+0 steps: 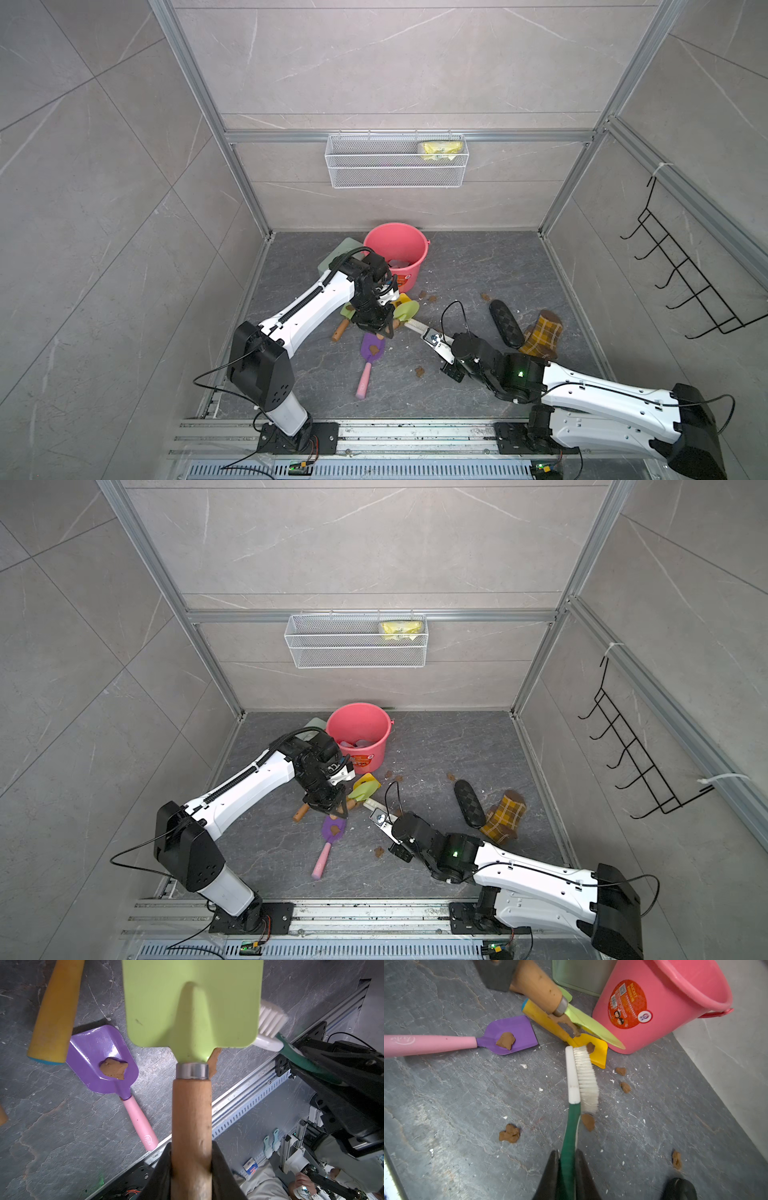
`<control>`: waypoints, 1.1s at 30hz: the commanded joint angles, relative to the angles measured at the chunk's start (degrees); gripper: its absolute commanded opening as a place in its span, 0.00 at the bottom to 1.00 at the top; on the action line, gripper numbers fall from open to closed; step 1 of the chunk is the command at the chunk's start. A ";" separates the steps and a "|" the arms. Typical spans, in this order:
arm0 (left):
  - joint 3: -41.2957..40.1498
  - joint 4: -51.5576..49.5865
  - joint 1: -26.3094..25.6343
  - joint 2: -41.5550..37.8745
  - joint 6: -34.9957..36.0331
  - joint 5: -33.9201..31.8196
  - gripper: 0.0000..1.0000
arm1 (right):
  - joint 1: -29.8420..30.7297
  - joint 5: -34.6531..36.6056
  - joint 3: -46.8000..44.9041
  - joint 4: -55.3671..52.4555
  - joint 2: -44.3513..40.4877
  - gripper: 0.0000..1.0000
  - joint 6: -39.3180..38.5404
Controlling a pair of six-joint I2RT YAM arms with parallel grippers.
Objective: Brush the soil off the hand trowel and place it into the bucket
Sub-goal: Brush off the soil from the hand trowel.
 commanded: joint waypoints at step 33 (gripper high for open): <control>1.85 -0.01 -3.86 0.53 -0.18 0.58 0.00 | 1.30 1.11 4.74 -1.39 0.83 0.00 -1.87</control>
